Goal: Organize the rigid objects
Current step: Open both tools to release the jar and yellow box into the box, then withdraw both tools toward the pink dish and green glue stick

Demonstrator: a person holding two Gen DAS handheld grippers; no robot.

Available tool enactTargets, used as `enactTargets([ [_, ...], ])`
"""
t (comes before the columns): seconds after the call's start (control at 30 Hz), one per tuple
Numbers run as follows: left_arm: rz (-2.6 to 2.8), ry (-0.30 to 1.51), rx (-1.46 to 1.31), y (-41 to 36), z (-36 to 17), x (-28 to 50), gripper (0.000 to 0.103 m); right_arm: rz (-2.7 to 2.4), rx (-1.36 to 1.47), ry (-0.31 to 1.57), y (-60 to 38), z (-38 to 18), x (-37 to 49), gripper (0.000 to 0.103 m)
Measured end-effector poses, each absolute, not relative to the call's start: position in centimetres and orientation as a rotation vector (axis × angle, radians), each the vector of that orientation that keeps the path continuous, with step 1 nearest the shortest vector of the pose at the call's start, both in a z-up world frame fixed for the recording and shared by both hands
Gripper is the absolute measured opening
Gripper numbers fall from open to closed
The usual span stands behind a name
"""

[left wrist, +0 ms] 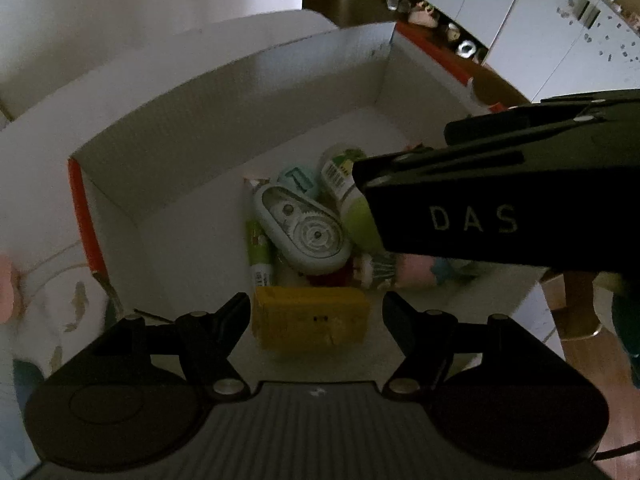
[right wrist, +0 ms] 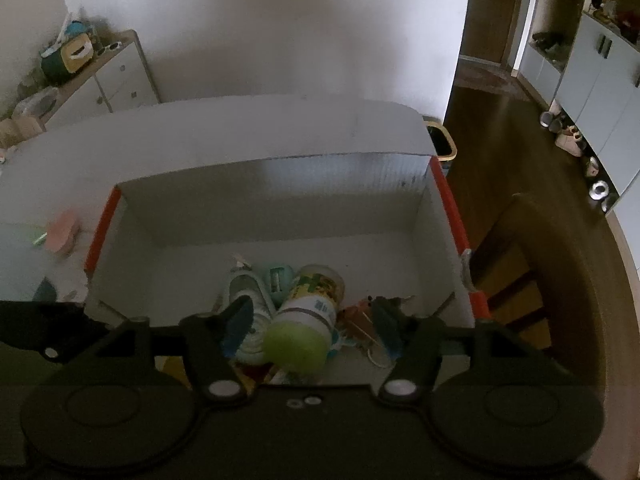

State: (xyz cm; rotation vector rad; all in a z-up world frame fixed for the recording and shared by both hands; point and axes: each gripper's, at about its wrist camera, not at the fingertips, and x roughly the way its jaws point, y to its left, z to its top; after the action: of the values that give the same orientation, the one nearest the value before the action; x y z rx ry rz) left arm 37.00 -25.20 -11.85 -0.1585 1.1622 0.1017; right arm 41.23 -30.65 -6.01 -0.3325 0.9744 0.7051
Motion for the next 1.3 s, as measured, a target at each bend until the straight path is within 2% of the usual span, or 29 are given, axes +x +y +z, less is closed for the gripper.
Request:
enactTargets([
  [0.23, 0.087, 1.088, -0.143, -25.3, -9.9, 35.0, 0.072, 0.707, -0.294, 0.95, -31.6, -4.4, 39.8, 0.07],
  [0.3, 0.082, 1.072, -0.141, -25.3, -9.0, 34.3, 0.072, 0.709, -0.281, 0.944, -31.8, -3.9, 39.3, 0.076],
  [0.63, 0.048, 0.984, -0.175, -24.2, -6.0, 30.5, 0.072, 0.711, -0.237, 0.901, -33.0, -1.6, 36.8, 0.082],
  [1.1, 0.064, 0.861, -0.208, -20.5, -3.5, 24.6, 0.072, 0.71, -0.14, 0.846, -33.6, 0.8, 32.1, 0.099],
  [1.17, 0.068, 0.846, -0.21, -19.6, -3.3, 23.8, 0.079, 0.708, -0.136, 0.834, -33.2, 0.9, 31.1, 0.099],
  [1.3, 0.086, 0.803, -0.199, -17.5, -2.7, 22.1, 0.079, 0.713, -0.126, 0.812, -31.9, 1.3, 29.1, 0.1],
])
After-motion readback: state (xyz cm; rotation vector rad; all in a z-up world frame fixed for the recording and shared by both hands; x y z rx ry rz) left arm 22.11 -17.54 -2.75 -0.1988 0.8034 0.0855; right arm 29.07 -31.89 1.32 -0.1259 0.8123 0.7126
